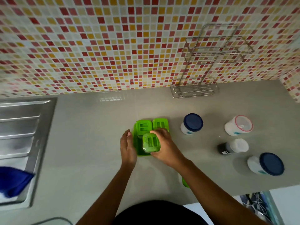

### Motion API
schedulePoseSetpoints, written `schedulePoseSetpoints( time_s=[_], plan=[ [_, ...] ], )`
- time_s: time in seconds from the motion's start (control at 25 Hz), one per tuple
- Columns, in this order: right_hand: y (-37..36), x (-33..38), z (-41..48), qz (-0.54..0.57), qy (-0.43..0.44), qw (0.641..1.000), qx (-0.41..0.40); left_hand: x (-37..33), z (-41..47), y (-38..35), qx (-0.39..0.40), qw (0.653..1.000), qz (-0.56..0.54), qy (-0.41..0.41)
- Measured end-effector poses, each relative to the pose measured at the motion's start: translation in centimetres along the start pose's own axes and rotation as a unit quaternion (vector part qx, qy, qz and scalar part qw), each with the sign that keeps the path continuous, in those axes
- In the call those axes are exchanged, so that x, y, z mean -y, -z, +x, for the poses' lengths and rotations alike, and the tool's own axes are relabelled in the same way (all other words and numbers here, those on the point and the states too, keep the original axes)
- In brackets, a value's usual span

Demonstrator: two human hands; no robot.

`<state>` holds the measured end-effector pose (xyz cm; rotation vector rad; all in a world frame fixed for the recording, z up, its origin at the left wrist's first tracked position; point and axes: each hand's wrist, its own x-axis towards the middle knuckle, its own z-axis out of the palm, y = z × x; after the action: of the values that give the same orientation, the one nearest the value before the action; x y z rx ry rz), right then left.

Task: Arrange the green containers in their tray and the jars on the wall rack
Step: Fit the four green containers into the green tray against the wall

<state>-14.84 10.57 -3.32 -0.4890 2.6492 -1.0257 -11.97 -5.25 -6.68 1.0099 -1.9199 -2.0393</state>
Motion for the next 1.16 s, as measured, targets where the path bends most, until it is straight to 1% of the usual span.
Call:
schedulePoseSetpoints(
  time_s=[0.08,0.2,0.32,0.64,0.8,1.04,1.08,1.16],
  plan=[
    [-0.9,0.4,0.2,-0.016,0.000,1.000,-0.010,0.2,0.5,0.2,0.039,0.999,-0.008,0.031],
    [-2.2,0.8,0.3,-0.052,-0.005,0.998,-0.038,0.0,0.7,0.2,0.121,0.992,-0.037,0.009],
    [-3.2,1.0,0.2,-0.069,-0.019,0.996,-0.045,0.0,0.9,0.3,0.158,0.986,-0.045,-0.004],
    [-5.0,1.2,0.5,-0.093,-0.026,0.994,-0.055,0.7,0.9,0.3,0.169,0.983,-0.067,0.026],
    [-5.2,1.4,0.4,-0.101,-0.024,0.993,-0.056,0.5,0.7,0.4,0.188,0.978,-0.082,0.031],
    [-4.8,2.1,0.3,-0.095,-0.031,0.994,-0.041,0.1,0.8,0.7,0.187,0.981,-0.044,0.035],
    [-4.7,2.1,0.1,-0.086,-0.029,0.995,-0.037,-0.1,0.5,0.7,0.184,0.982,-0.035,0.025],
    [-4.1,2.2,-0.4,-0.056,-0.024,0.998,-0.032,-0.4,-0.6,0.9,0.168,0.985,-0.015,-0.035]
  ],
)
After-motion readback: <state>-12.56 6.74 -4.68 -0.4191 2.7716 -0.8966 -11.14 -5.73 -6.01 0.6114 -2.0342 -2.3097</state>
